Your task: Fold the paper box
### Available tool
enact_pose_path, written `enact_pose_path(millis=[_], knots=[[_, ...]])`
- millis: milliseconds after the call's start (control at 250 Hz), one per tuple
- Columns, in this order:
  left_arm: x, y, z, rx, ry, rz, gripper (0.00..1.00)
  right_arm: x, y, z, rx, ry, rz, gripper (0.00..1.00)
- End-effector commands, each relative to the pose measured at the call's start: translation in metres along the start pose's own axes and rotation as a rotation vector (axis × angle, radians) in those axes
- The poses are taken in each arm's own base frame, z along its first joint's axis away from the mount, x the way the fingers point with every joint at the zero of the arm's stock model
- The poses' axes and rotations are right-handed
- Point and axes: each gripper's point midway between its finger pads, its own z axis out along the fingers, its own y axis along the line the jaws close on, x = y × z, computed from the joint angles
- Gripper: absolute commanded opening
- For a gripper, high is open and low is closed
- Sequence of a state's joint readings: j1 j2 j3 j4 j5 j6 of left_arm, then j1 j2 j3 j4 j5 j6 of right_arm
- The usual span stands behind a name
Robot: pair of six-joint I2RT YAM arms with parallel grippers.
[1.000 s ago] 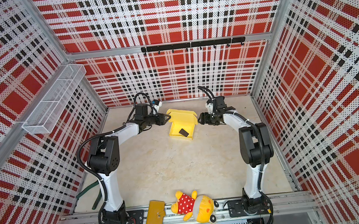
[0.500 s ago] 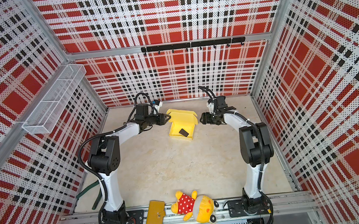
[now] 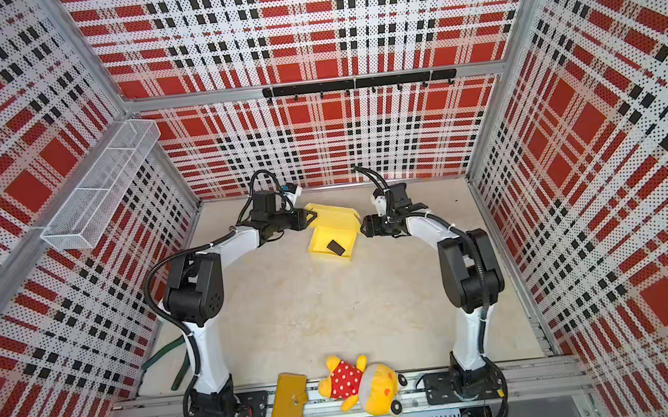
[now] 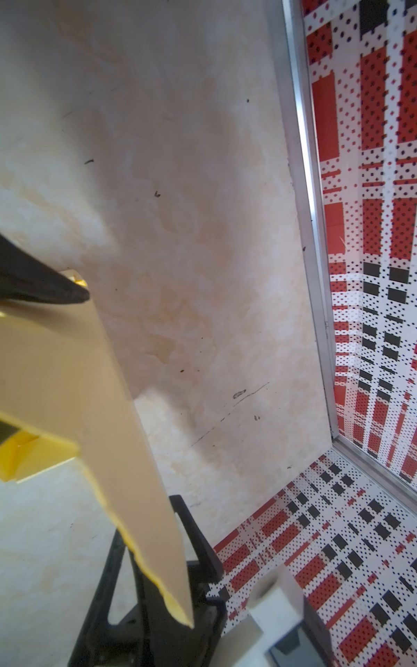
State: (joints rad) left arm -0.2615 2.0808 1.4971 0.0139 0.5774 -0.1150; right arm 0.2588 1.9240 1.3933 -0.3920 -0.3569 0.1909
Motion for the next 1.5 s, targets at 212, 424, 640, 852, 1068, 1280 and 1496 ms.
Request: enact_pose_path(millis=[212, 424, 640, 852, 1068, 1280, 1496], knots=[[-0.005, -0.005, 0.002, 0.012, -0.003, 0.01, 0.31, 0.003, 0.011, -0.011, -0.035, -0.067, -0.045, 0.74], [-0.004, -0.002, -0.006, -0.017, 0.002, 0.035, 0.32, -0.012, -0.021, -0.023, 0.01, -0.133, 0.035, 0.74], [-0.001, -0.001, -0.012, -0.038, 0.023, 0.071, 0.31, -0.036, -0.02, -0.011, -0.026, -0.161, 0.083, 0.73], [-0.001, 0.001, -0.02, -0.087, 0.039, 0.137, 0.34, -0.041, -0.005, 0.004, -0.048, -0.131, 0.034, 0.73], [-0.006, 0.005, -0.025, -0.107, 0.032, 0.159, 0.34, -0.028, -0.005, 0.009, -0.055, -0.116, 0.033, 0.73], [-0.006, 0.002, -0.02, -0.091, 0.04, 0.15, 0.24, -0.014, 0.005, 0.009, -0.083, -0.115, 0.033, 0.73], [-0.004, -0.004, -0.017, -0.077, 0.046, 0.144, 0.2, 0.0, 0.013, 0.004, -0.092, -0.117, 0.035, 0.72]])
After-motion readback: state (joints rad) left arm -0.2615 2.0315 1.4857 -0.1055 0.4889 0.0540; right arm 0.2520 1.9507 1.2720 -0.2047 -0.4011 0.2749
